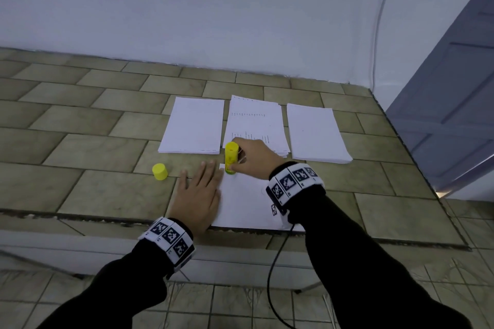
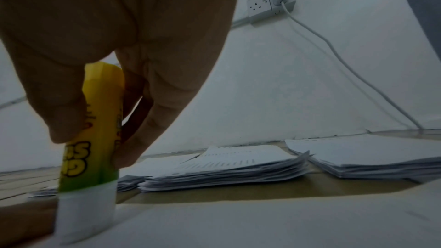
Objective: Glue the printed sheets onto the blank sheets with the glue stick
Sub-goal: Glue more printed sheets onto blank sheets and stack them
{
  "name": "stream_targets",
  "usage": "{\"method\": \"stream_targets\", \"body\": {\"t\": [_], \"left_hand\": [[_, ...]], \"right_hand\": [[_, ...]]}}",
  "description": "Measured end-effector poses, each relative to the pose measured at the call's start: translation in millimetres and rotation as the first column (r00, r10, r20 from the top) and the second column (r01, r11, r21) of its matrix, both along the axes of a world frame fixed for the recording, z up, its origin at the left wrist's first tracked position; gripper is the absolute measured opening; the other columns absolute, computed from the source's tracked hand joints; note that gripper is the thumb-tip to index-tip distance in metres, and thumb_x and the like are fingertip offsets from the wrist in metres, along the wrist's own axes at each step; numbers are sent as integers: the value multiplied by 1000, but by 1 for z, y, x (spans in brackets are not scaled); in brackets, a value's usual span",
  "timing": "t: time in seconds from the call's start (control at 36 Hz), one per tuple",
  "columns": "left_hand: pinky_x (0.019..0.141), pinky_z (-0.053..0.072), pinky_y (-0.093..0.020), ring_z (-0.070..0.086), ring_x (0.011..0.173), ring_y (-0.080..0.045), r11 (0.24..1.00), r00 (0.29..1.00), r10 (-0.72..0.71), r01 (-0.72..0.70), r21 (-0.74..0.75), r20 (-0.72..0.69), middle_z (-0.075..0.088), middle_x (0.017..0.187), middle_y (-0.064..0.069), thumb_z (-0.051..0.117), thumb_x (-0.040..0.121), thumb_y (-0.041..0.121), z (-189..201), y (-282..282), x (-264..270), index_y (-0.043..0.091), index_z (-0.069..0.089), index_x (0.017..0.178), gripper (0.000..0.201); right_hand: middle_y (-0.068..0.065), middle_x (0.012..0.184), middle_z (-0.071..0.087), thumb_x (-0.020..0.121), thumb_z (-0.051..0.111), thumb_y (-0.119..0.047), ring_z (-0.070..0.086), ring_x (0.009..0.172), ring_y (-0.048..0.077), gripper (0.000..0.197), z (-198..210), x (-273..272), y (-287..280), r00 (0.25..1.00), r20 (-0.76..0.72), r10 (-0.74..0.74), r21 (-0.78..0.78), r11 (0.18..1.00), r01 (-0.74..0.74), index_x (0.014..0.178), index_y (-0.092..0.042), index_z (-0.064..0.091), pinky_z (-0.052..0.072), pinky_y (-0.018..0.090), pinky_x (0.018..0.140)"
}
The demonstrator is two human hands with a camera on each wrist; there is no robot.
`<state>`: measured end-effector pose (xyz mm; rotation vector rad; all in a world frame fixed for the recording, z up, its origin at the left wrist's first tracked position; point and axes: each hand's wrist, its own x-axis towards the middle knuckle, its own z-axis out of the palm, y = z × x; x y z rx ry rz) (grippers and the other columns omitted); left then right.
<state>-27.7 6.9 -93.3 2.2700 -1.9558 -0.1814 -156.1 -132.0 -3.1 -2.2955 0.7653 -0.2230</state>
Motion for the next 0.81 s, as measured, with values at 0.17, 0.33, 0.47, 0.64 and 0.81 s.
{"method": "stream_targets", "body": {"t": [0.17, 0.33, 0.47, 0.64, 0.81], "left_hand": [[118, 6, -56, 4, 151, -21, 999, 1000, 16, -17, 40, 26, 7, 164, -3, -7, 85, 46, 2, 1, -1, 18, 16, 156, 79], [120, -6, -51, -10, 150, -14, 995, 998, 54, -55, 78, 17, -9, 164, 5, -14, 69, 87, 7, 0, -4, 24, 3, 157, 109], [119, -6, -53, -9, 151, -16, 995, 998, 47, -49, 83, 33, -6, 164, 3, -12, 60, 95, 5, -2, -4, 23, 6, 157, 123], [119, -3, -53, -7, 151, -17, 996, 998, 47, -51, 79, 52, -5, 165, 2, -10, 62, 94, 4, -3, -3, 22, 6, 157, 120], [119, -5, -54, -8, 151, -18, 997, 999, 40, -42, 71, 30, -5, 165, 1, -9, 62, 95, 3, -3, -4, 22, 7, 157, 121]], "right_hand": [[8, 93, 67, 80, 70, -6, 64, 88, 23, 18, -1, -1, -8, 997, 34, -63, 6, 998, 63, 91, -9, 57, 53, 33, 83], [3, 91, 68, 78, 77, -16, 63, 85, 17, 21, 0, -45, 5, 989, 96, -115, 36, 993, 112, 91, -10, 61, 49, 22, 73], [-6, 99, 71, 78, 79, -19, 66, 88, 3, 16, -5, -85, 27, 991, 125, -52, 128, 991, 36, 91, -16, 70, 53, 21, 80], [-4, 101, 69, 78, 77, -10, 66, 86, 8, 22, -10, -100, 47, 990, 143, -5, 170, 985, -20, 99, -10, 70, 56, 21, 77], [0, 104, 69, 79, 77, -12, 65, 89, 10, 19, -9, -91, 34, 992, 129, -4, 131, 991, -14, 96, -10, 69, 57, 26, 80]]}}
